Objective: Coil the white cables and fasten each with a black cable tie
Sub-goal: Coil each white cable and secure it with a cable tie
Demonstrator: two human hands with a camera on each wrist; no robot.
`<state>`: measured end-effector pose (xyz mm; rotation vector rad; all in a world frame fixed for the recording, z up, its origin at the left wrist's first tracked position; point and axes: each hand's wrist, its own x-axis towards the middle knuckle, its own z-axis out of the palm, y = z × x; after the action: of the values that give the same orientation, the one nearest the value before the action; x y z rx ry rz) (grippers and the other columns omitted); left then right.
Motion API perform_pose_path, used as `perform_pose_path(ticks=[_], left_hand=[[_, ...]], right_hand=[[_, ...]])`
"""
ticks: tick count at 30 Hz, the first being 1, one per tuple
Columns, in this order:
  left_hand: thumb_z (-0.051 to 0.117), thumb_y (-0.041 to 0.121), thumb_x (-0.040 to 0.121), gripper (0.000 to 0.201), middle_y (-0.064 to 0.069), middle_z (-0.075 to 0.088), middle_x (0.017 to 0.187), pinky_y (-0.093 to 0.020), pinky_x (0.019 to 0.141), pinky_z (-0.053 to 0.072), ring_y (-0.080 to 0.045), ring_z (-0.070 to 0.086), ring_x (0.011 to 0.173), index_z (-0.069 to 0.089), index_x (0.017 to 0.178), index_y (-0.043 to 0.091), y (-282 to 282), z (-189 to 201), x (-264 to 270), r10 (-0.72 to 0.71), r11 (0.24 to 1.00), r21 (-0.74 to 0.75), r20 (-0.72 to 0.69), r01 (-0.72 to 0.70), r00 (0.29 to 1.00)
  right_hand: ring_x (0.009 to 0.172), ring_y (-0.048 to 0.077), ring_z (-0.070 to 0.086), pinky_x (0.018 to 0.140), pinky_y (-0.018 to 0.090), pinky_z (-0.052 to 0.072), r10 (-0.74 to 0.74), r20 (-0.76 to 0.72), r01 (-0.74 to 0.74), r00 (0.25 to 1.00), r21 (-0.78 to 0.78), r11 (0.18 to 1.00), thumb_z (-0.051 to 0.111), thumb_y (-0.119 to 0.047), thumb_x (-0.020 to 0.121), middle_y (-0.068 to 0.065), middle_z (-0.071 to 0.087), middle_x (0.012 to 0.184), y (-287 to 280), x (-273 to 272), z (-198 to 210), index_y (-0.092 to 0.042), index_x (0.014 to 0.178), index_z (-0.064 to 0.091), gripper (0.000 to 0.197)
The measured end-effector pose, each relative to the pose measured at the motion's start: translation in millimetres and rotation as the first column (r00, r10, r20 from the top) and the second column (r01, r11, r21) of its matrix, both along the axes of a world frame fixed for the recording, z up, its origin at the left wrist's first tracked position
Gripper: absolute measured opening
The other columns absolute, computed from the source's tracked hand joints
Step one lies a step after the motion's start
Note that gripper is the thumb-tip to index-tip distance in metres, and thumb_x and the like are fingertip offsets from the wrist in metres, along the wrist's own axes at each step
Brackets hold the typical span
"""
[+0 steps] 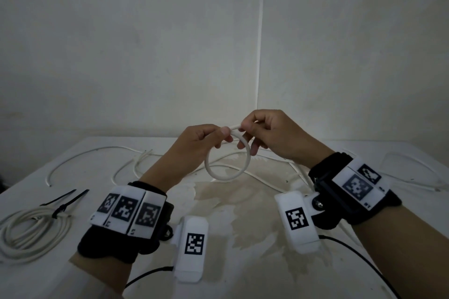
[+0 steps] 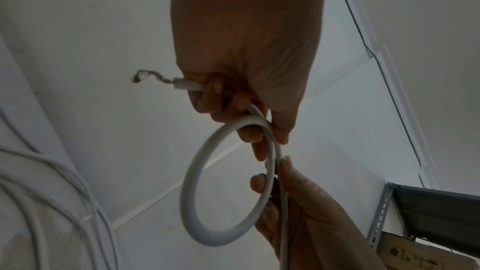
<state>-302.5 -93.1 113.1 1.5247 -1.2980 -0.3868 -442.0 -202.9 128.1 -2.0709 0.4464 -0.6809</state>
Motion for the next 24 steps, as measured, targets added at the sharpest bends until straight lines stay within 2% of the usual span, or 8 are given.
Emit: perform_pose_path(ticks=[5,9,11,14,17,19,22,24], left_hand=[[0.045,0.028,0.095,0.03,0.01,0.047,0.062,-0.003,0.056,0.033,0.009,0.044,0.055,0.062,0.07,0.023,-1.2,0.0,-0.4,-0.007,1.0,0.019,0.054,0.006,0.999],[0.048,0.027,0.094,0.026,0.018,0.055,0.054,-0.002,0.056,0.035,0.01,0.048,0.054,0.063,0.074,0.02,-3.1,-2.3,-4.0,0.028,1.0,0.001,0.095,-0.028,0.995],[0.048,0.028,0.094,0.026,0.012,0.054,0.059,-0.005,0.053,0.036,0.005,0.047,0.05,0.065,0.079,0.016,-3.2,-2.6,-0.2,0.094,0.995,-0.04,0.084,-0.091,0.992],[0.043,0.018,0.095,0.029,0.002,0.058,0.069,-0.012,0.052,0.046,0.001,0.054,0.05,0.068,0.082,0.011,0.1,0.1,8.7,0.135,0.991,-0.003,-0.007,-0.135,0.991],[0.044,0.012,0.095,0.027,-0.002,0.061,0.073,-0.013,0.059,0.053,0.001,0.06,0.055,0.07,0.088,0.007,4.7,4.1,13.7,0.113,0.989,0.1,-0.027,-0.109,0.993],[0.045,0.011,0.095,0.025,-0.003,0.064,0.076,-0.014,0.063,0.054,0.0,0.062,0.059,0.069,0.091,0.007,7.7,5.8,15.0,0.063,0.99,0.134,-0.073,-0.053,0.995],[0.051,0.01,0.091,0.018,0.001,0.067,0.072,-0.015,0.063,0.053,-0.005,0.062,0.065,0.068,0.087,0.01,11.5,5.8,13.3,-0.017,0.99,0.13,-0.269,0.054,0.963],[0.057,0.012,0.086,0.01,0.001,0.066,0.077,-0.021,0.071,0.051,-0.009,0.059,0.075,0.067,0.085,0.014,11.1,2.1,11.0,-0.017,0.993,0.102,-0.351,0.057,0.936]], right_hand=[[0.049,0.01,0.052,0.048,0.011,0.037,0.04,-0.073,-0.043,0.997,-0.032,0.999,0.046,-0.031,0.095,0.002,0.069,0.073,3.9,-1.0,0.5,-0.004,0.09,0.065,0.033],[0.048,0.01,0.052,0.051,0.013,0.042,-0.014,-0.034,0.011,0.999,-0.079,0.997,0.05,-0.024,0.094,0.0,0.066,0.065,2.6,0.8,-4.6,-0.005,0.081,0.065,0.027],[0.046,0.009,0.052,0.048,0.013,0.04,-0.042,-0.01,0.041,0.999,-0.092,0.995,0.052,-0.022,0.093,0.001,0.066,0.065,0.8,0.7,-8.7,-0.01,0.075,0.064,0.025],[0.045,0.008,0.054,0.046,0.014,0.04,-0.071,0.024,0.073,0.997,-0.069,0.995,0.052,-0.019,0.093,0.002,0.067,0.065,-3.9,-2.8,-11.9,-0.012,0.071,0.063,0.026],[0.045,0.008,0.056,0.046,0.015,0.043,-0.086,0.023,0.087,0.996,-0.048,0.995,0.052,-0.017,0.093,0.005,0.069,0.069,-6.7,-5.0,-12.8,-0.01,0.072,0.063,0.025],[0.046,0.009,0.058,0.047,0.016,0.045,-0.089,0.024,0.09,0.996,-0.039,0.995,0.051,-0.015,0.093,0.008,0.07,0.071,-7.6,-5.2,-13.9,-0.008,0.073,0.064,0.024],[0.047,0.011,0.059,0.048,0.018,0.046,-0.089,0.033,0.089,0.996,-0.009,0.996,0.051,-0.014,0.093,0.009,0.07,0.072,-8.2,-6.9,-14.2,-0.003,0.078,0.065,0.023],[0.047,0.011,0.059,0.048,0.017,0.047,-0.09,0.047,0.09,0.995,0.0,0.996,0.052,-0.014,0.093,0.008,0.07,0.072,-8.0,-8.4,-13.2,-0.005,0.077,0.064,0.022]])
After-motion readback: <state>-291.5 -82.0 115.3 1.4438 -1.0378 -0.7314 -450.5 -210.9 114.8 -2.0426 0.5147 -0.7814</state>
